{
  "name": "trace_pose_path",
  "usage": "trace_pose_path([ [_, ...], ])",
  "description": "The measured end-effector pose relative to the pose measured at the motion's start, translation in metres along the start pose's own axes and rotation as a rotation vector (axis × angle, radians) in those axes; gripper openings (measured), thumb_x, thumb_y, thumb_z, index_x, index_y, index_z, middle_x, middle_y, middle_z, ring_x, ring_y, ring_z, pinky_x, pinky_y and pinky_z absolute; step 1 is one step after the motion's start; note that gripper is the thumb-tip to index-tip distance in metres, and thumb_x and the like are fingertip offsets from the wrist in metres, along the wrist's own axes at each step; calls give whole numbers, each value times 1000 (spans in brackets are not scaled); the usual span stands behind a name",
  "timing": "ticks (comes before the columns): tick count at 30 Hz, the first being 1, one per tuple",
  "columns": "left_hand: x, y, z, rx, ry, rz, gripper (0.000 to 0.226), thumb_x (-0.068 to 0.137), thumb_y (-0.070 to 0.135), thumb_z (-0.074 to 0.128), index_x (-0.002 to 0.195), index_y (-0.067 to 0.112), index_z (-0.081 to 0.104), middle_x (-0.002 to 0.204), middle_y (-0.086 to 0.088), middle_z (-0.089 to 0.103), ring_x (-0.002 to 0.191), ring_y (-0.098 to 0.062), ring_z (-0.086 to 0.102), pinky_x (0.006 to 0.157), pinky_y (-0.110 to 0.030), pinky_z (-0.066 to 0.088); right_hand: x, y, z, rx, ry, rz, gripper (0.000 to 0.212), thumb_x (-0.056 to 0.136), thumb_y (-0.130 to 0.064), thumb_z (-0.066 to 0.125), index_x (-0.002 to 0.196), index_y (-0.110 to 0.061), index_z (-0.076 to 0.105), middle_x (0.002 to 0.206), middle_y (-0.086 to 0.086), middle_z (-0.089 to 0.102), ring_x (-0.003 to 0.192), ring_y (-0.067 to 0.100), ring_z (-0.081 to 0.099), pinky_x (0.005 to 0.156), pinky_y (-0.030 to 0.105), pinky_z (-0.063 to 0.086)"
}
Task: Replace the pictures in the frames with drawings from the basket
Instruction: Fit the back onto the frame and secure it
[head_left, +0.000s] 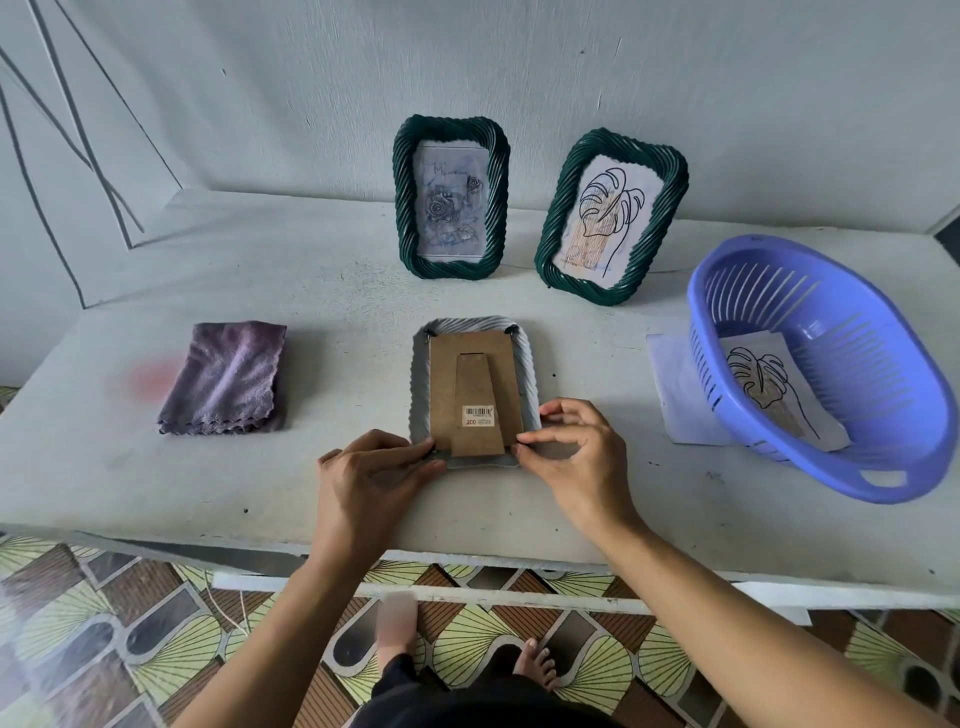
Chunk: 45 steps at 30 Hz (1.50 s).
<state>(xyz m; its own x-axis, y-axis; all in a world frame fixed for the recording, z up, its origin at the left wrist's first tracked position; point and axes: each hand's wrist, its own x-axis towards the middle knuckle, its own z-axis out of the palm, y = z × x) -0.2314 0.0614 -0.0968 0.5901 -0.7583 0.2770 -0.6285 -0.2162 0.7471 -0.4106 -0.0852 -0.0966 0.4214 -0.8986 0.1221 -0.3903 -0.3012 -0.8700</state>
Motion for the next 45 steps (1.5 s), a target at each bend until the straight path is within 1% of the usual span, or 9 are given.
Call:
trace_pose_path([
  [6,8,5,-8,-11,-87,-71,23,70,38,87,90,30,82,81,17,71,79,-2,68,70,-16,50,0,-1,-4,-13,-28,-11,15,71,-17,89,81,-25,80,105,-7,62,97,0,61,85,3,38],
  [22,27,15,-14,23,-139,-200,10,77,34,85,71,30,78,66,19,70,68,-3,66,64,-23,53,14,-3,-4,-79,8,-49,12,76,-27,85,86,-21,80,95,-6,60,92,2,60,82,8,42],
  [25,45,19,-14,43,-115,-150,8,82,38,79,78,32,76,75,17,68,73,-7,60,60,-10,39,27,-4,-4,-190,38,-87,28,85,-32,76,109,-16,75,104,1,58,102,16,58,91,26,48],
  [27,58,22,-8,86,-131,-50,12,84,42,74,92,32,77,92,15,68,83,-5,58,68,-16,41,41,-5,-3,-321,29,-58,38,91,-37,69,119,-12,69,109,7,60,107,27,55,93,41,48],
  [30,73,33,10,200,-249,89,30,87,43,69,111,26,75,119,3,66,107,-19,56,87,-28,43,57,-9,-2,-489,-24,20,39,94,-45,61,116,-14,70,110,5,58,110,30,51,92,43,45],
  [34,81,42,26,373,-393,149,61,81,61,44,123,26,69,133,-1,62,112,-32,57,94,-39,48,64,-15,2,-513,-65,53,33,92,-45,63,117,-24,68,114,0,54,114,26,46,91,41,39],
  [40,86,38,25,347,-377,240,55,86,56,46,125,24,69,133,2,65,113,-29,57,96,-39,49,68,-11,7,-283,-26,80,26,93,-25,67,118,-21,70,119,0,66,115,22,57,96,39,45],
  [43,88,43,25,228,-279,269,44,90,46,57,126,21,69,132,2,66,116,-10,48,101,-27,40,68,-23,-1,105,-36,89,32,94,-17,68,125,-11,68,115,-7,69,98,-7,64,87,11,48],
  [45,91,55,21,132,-203,279,35,92,33,66,124,18,69,122,2,71,112,0,42,94,-13,34,68,-35,-5,282,-37,91,28,93,-15,68,122,-17,69,112,-13,70,99,-11,64,85,8,46],
])
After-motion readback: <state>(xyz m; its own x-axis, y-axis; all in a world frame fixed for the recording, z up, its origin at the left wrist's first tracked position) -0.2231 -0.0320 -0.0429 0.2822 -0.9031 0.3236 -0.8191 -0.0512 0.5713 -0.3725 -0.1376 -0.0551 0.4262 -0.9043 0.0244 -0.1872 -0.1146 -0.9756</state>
